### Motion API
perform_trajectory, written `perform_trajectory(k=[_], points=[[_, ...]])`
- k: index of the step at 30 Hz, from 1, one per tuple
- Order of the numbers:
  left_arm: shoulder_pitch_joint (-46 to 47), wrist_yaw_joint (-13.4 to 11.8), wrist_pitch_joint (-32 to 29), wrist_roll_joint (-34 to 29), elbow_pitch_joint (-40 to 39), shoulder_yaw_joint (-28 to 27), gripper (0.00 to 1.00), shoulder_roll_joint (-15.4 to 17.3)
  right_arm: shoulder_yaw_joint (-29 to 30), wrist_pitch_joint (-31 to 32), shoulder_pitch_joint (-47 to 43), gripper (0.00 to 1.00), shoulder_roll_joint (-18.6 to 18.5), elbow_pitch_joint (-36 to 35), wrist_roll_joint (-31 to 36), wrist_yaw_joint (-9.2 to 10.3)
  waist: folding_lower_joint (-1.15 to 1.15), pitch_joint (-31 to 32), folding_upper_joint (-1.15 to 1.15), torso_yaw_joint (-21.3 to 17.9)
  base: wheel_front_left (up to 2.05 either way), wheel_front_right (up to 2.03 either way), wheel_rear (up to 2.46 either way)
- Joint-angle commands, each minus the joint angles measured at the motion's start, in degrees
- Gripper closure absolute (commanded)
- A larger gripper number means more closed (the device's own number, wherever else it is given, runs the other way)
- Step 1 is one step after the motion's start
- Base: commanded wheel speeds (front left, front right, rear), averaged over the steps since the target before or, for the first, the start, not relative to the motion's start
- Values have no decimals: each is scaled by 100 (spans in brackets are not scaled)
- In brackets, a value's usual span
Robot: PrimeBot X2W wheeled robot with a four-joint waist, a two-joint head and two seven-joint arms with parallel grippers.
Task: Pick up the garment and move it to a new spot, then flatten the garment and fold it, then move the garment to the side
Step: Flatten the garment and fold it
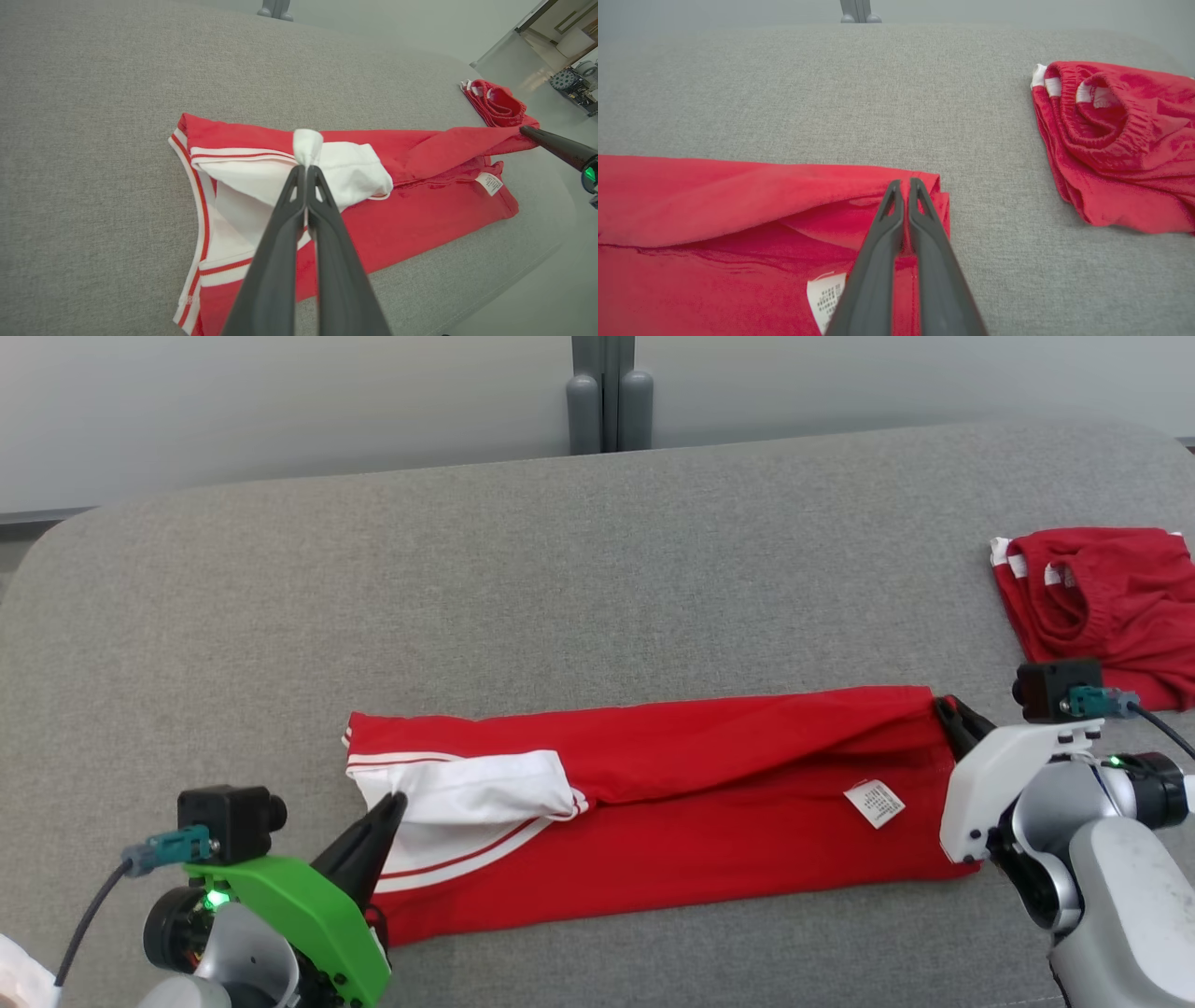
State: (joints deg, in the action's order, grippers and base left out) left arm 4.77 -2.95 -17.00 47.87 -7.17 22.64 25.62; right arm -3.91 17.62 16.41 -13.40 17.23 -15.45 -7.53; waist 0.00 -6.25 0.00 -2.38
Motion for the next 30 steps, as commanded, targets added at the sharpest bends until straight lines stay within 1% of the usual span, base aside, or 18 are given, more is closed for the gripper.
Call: perform_trajectory(k=[1,6,11,12,13,14,15,23,30], points=[[-135,-22,36,48,-19,17,100,-33,65,62,-164,100,8,-121,41,9,0,53,0,40,0,0,0],[-350,-53,110,57,107,86,100,-102,216,282,-582,100,72,-493,129,9,0,128,0,36,0,0,0],[-468,-27,190,36,334,181,100,-184,327,326,-784,100,112,-642,293,9,0,186,0,20,0,0,0],[-476,-18,207,-18,385,209,100,-177,356,295,-812,79,124,-645,330,9,0,197,0,17,0,0,0],[-464,-34,267,-102,462,223,97,-169,376,277,-839,43,139,-641,363,9,0,211,0,14,0,0,0],[-455,-39,310,-174,519,259,13,-151,398,240,-854,0,159,-637,393,9,0,229,0,11,0,0,0],[-457,-67,377,-238,588,274,0,-158,428,219,-883,0,184,-631,429,9,0,249,0,10,0,0,0],[-506,-351,1289,-472,875,-17,0,-434,631,125,-1095,0,330,-750,496,9,0,375,0,5,0,0,0],[-418,-471,1764,-596,1004,-111,0,-624,782,136,-1137,0,373,-960,456,9,0,405,0,8,0,0,0]])
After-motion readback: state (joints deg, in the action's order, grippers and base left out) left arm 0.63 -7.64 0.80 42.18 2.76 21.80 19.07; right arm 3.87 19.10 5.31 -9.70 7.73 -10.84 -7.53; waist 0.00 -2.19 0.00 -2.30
